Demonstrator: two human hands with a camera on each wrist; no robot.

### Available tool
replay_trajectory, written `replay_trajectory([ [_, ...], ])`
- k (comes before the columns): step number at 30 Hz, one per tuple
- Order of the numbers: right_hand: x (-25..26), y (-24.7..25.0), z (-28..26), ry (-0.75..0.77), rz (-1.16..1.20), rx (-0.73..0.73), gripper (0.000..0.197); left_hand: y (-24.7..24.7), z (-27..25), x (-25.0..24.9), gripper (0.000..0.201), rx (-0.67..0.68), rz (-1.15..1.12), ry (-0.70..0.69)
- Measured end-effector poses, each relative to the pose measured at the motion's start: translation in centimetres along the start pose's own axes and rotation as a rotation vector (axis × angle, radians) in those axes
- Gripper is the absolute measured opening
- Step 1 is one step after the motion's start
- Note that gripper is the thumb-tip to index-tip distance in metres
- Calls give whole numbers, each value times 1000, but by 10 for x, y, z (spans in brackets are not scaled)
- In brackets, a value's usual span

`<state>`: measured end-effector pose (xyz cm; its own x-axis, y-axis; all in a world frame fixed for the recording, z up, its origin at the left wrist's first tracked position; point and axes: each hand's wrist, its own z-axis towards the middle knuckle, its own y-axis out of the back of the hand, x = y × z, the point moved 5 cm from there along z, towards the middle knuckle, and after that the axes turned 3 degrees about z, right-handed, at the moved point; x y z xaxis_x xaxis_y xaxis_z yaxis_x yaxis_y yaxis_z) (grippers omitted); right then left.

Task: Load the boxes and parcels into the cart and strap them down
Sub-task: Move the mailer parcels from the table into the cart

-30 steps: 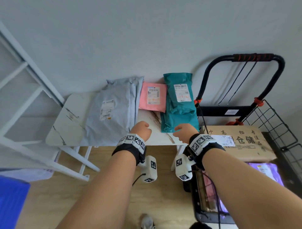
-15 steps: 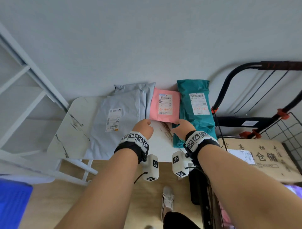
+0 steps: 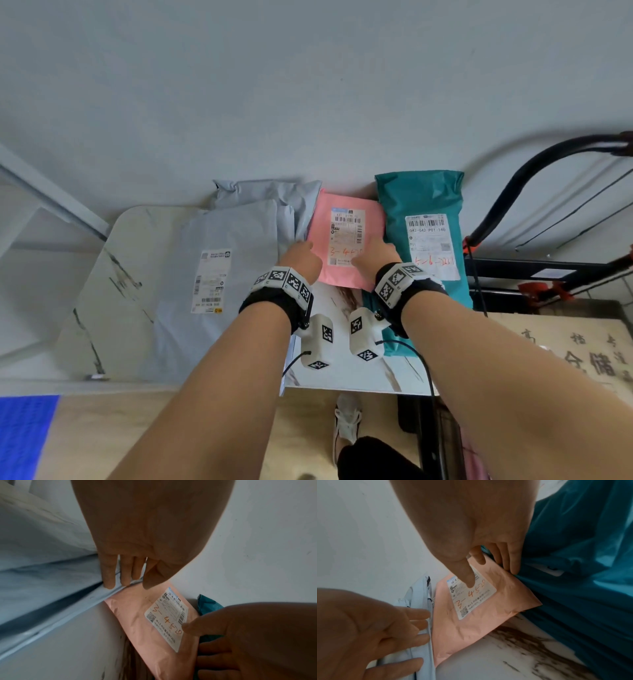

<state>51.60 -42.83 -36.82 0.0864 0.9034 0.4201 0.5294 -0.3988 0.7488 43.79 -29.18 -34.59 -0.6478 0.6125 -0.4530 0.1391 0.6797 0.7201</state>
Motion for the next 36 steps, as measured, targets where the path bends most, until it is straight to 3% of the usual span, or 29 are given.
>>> replay_trajectory([
  [8, 8, 0, 14, -21, 54, -37, 60, 1, 17, -1, 32, -60, 34, 58],
  [13, 9, 15, 9, 7, 159, -113, 42, 4, 15, 1, 38, -74, -50, 67],
  [17, 19, 26, -3, 82, 209, -134, 24, 8, 5, 5, 23, -117, -147, 63],
  [19, 21, 30, -11, 112, 235, -152, 26, 8, -2, 6, 17, -134, -183, 63],
  [23, 16, 42, -36, 108, 318, -207, 36, 11, -27, 9, 26, -149, -208, 36],
  [26, 6, 48, -60, 107, 349, -252, 26, 9, -50, 14, 32, -159, -216, -12],
  [31, -23, 59, -114, 122, 330, -328, 23, 1, -98, 21, 15, -195, -163, -88],
  [36, -66, 61, -178, 95, 317, -399, 22, -15, -150, 19, 16, -223, -194, -233],
])
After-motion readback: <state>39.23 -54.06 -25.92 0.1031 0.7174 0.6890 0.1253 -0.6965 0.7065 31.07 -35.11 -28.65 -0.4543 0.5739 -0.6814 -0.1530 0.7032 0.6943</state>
